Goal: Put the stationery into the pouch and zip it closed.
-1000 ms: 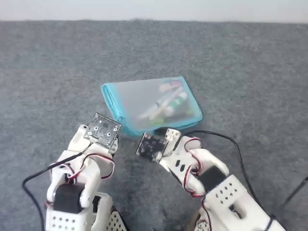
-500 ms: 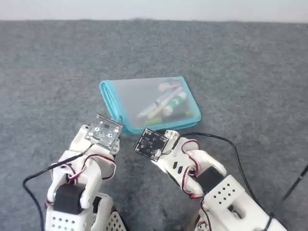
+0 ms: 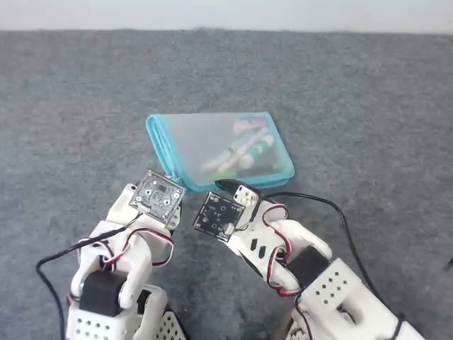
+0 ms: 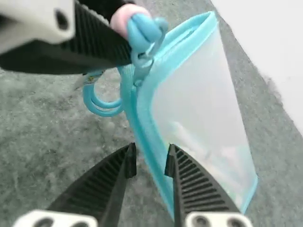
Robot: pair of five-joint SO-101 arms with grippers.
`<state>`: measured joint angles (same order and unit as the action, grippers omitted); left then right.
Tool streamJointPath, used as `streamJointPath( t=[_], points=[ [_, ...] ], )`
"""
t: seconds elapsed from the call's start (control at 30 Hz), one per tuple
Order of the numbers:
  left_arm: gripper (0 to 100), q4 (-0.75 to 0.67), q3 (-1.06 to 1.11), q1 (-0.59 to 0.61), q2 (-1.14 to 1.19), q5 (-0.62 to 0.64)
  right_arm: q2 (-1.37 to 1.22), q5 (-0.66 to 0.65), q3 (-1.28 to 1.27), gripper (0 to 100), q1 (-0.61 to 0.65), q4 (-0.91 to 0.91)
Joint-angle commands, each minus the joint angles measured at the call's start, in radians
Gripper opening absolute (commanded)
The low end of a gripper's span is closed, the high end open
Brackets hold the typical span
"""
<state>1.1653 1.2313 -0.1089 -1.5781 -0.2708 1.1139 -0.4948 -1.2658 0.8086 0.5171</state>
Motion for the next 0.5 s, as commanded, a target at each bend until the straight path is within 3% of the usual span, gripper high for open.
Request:
streamJointPath(
  t=[0.0, 0.47],
  points=[
    [1, -0.044, -0.013, -0.012, 0.005, 0.009, 0.093, -0.003, 0.068, 7.4, -0.008, 0.019],
    [1, -0.044, -0.013, -0.014, 0.005, 0.009, -0.047, -0.074, 0.071, 7.3, -0.007, -0.093]
  ],
)
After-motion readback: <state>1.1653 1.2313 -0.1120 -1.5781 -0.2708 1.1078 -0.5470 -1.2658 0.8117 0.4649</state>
